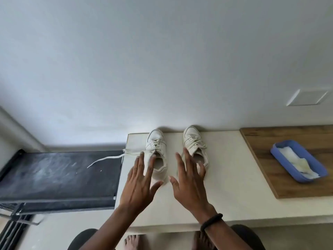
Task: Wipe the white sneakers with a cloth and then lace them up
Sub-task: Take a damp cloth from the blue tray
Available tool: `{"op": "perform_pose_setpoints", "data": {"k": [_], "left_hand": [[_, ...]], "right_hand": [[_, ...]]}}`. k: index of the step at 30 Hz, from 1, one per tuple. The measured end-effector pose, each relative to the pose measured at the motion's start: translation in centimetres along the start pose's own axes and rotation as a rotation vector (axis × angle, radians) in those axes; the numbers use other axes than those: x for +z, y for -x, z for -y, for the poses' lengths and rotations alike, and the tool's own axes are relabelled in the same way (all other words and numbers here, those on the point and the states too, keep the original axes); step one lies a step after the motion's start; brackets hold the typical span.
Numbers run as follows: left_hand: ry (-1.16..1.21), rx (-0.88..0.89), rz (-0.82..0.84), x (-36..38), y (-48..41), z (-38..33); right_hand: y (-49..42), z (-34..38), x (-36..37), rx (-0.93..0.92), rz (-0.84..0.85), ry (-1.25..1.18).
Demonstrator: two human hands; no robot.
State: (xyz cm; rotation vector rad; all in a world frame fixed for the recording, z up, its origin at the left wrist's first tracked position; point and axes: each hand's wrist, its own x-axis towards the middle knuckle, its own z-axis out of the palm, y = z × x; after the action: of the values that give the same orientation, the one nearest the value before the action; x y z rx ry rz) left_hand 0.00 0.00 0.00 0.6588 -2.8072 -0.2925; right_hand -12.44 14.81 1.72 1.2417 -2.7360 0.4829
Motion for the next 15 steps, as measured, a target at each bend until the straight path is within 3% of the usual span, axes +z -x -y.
{"op": "perform_pose_setpoints", "data": {"k": [3, 7, 15], "left_hand": [[-0.023, -0.047, 0.126, 1.5, -0.8, 0.2], [0.042, -0.246, 0.242, 1.3, -3.4, -0.9], [0.038, -0.402, 0.349, 0.2, -1.0, -3.6]], "right_hand": [[-1.0, 0.1, 1.4, -0.069, 0.058, -0.048], [-1.9, 0.7, 3.6, -0.102, 0.208, -0.125], [2.2, 1.6, 3.4, -0.081, 0.204, -0.206]]}}
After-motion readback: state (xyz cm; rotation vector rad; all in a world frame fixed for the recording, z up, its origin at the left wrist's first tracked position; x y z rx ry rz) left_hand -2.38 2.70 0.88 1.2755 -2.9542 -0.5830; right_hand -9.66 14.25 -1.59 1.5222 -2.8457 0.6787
